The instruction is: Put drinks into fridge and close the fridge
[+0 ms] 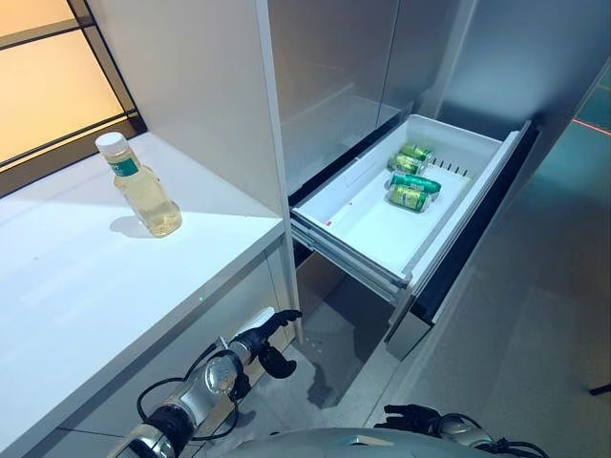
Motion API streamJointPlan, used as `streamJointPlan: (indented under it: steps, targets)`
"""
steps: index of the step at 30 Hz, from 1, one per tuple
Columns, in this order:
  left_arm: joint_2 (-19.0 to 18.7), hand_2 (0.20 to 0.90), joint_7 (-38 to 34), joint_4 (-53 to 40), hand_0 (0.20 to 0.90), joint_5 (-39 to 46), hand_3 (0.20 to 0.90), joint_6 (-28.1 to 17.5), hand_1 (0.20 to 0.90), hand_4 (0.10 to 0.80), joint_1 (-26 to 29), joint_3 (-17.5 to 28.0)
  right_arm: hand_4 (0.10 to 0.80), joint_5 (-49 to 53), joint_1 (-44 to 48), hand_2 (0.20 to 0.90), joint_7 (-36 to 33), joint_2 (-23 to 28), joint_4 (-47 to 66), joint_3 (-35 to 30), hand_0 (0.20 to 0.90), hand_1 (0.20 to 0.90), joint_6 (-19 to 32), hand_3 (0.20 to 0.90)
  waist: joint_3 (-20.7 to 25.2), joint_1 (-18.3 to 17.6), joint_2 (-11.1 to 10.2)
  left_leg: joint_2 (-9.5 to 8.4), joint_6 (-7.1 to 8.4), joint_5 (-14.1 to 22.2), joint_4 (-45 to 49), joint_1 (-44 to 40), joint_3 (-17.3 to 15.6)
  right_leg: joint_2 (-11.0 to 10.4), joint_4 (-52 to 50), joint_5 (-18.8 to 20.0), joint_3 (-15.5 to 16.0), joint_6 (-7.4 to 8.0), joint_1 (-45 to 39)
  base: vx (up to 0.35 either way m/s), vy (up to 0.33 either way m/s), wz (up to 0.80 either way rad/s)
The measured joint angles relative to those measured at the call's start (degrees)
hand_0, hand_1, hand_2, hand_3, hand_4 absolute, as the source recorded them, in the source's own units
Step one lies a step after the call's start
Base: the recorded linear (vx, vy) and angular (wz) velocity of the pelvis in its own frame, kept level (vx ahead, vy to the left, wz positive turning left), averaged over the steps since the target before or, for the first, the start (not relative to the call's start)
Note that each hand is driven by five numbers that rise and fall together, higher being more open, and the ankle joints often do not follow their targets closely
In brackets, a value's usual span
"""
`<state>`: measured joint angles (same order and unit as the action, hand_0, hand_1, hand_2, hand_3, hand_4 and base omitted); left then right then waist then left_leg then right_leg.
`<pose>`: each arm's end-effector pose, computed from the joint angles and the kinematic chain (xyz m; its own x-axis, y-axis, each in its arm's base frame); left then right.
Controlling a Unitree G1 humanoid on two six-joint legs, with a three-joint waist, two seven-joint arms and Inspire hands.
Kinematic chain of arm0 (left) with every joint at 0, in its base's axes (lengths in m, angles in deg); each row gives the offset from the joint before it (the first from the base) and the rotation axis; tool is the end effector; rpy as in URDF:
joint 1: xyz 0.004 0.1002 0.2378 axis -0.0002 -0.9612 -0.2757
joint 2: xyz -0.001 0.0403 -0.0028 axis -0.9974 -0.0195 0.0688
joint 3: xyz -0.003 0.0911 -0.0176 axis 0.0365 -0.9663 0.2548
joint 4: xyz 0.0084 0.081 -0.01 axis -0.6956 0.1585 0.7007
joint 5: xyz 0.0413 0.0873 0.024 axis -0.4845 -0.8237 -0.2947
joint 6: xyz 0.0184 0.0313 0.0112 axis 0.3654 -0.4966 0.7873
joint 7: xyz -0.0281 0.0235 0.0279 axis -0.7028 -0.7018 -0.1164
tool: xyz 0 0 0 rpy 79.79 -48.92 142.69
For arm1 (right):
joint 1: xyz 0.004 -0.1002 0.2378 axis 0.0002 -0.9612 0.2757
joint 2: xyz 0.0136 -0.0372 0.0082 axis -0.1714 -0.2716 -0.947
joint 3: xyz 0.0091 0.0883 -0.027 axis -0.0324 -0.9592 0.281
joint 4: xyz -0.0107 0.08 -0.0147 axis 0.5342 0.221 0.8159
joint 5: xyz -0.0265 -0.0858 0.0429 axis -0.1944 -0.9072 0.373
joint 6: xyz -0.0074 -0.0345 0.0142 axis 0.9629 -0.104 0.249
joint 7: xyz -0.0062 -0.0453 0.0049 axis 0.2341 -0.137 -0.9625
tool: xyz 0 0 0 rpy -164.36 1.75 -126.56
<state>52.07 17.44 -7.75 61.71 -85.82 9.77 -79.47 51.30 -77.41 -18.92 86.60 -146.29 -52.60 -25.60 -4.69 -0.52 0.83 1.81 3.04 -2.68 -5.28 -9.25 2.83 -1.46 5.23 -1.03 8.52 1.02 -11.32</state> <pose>0.1698 0.1737 -0.0414 0.7205 -0.4083 -0.5605 0.6864 0.5346 0.4930 0.0887 -0.2163 -0.1013 0.2261 0.0158 -0.9740 -0.2246 0.9738 -0.0363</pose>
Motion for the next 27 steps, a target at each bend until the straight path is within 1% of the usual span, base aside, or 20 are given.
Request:
streamJointPlan:
  steps: [2, 4, 8, 13, 18, 22, 27]
  targets:
    - [-0.5, 0.9, 2.1, -1.6, 0.9, 1.2, 0.9, 0.2, 0.9, 0.8, 0.1, 0.0, 0.8, 0.0, 0.0, 0.9, 0.0, 0.0, 0.0, 0.0, 0.9, 0.9, -0.2, 0.9, 0.0, 0.0, 0.0, 0.0, 0.0, 0.0, 0.0, 0.0, 0.0, 0.0, 0.0, 0.0, 0.0, 0.0, 0.0, 0.0, 0.0, 0.0]
    - [-1.1, 0.9, 5.3, -4.5, 0.9, 4.8, 0.9, 1.1, 0.9, 0.8, 0.1, -0.5, 0.8, -0.3, 0.0, 0.9, 0.0, 0.0, 0.1, 0.1, 0.9, 0.9, -0.2, 0.9, 0.0, 0.0, 0.0, 0.0, 0.0, 0.0, 0.0, 0.0, 0.0, 0.0, 0.0, 0.0, 0.0, 0.0, 0.0, 0.0, 0.0, 0.0]
    - [-1.8, 0.9, 8.9, -9.3, 0.9, 10.8, 0.9, 1.2, 0.9, 0.8, 0.1, -2.0, 0.8, -0.4, 0.0, 0.9, 0.0, 0.0, 0.2, 0.1, 0.9, 0.9, -0.2, 0.9, 0.0, 0.1, 0.1, 0.0, 0.0, 0.0, 0.0, 0.0, 0.1, 0.0, 0.0, 0.0, 0.0, 0.0, 0.0, 0.0, 0.0, 0.0]
    - [-1.9, 0.9, 9.6, -14.4, 0.9, 14.0, 0.9, 0.8, 0.9, 0.8, 0.1, -2.2, 0.8, -0.8, -0.2, 0.9, -0.4, 0.0, 1.1, 1.5, 0.9, 0.9, -0.3, 0.9, 0.0, 0.2, 0.1, 0.02, 0.05, 0.0, 0.0, 0.1, 0.3, 0.1, 0.0, 0.0, 0.2, 0.0, 0.0, 0.0, 0.0, 0.0]
    - [-3.0, 0.9, 12.3, -19.9, 0.9, 17.6, 0.9, 0.7, 0.9, 0.8, 0.5, -2.2, 0.8, -0.8, -0.5, 0.9, -0.4, 0.0, 1.3, 1.6, 0.9, 0.9, -0.2, 0.9, 0.0, 0.4, 0.1, 0.01, 0.1, -0.2, 0.0, 0.6, 0.7, 0.1, 0.0, 0.0, 0.5, 0.0, 0.2, -0.007, -0.028, 0.05]
    - [-3.5, 0.9, 14.9, -24.0, 0.9, 23.3, 0.9, 0.7, 0.9, 0.8, 1.9, -2.1, 0.8, -0.9, -0.5, 0.9, -0.5, 0.0, 1.4, 1.6, 0.9, 0.9, -0.2, 0.9, 0.0, 0.5, 0.2, -0.08, 0.08, -0.5, 0.1, 1.1, 1.4, 0.1, 0.0, 0.0, 1.2, 0.0, 0.5, -0.009, -0.026, 0.08]
    - [-4.8, 0.9, 14.9, -33.4, 0.9, 29.7, 0.9, 0.7, 0.9, 0.8, 3.0, -1.6, 0.8, -0.9, -0.8, 0.9, -0.6, 0.1, 2.0, 1.8, 0.9, 0.9, -0.3, 0.9, 0.0, 0.7, 0.2, -0.12, 0.09, -0.7, 0.2, 1.6, 1.7, 0.2, 0.0, 0.0, 1.5, 0.0, 0.8, -0.009, -0.027, 0.04]
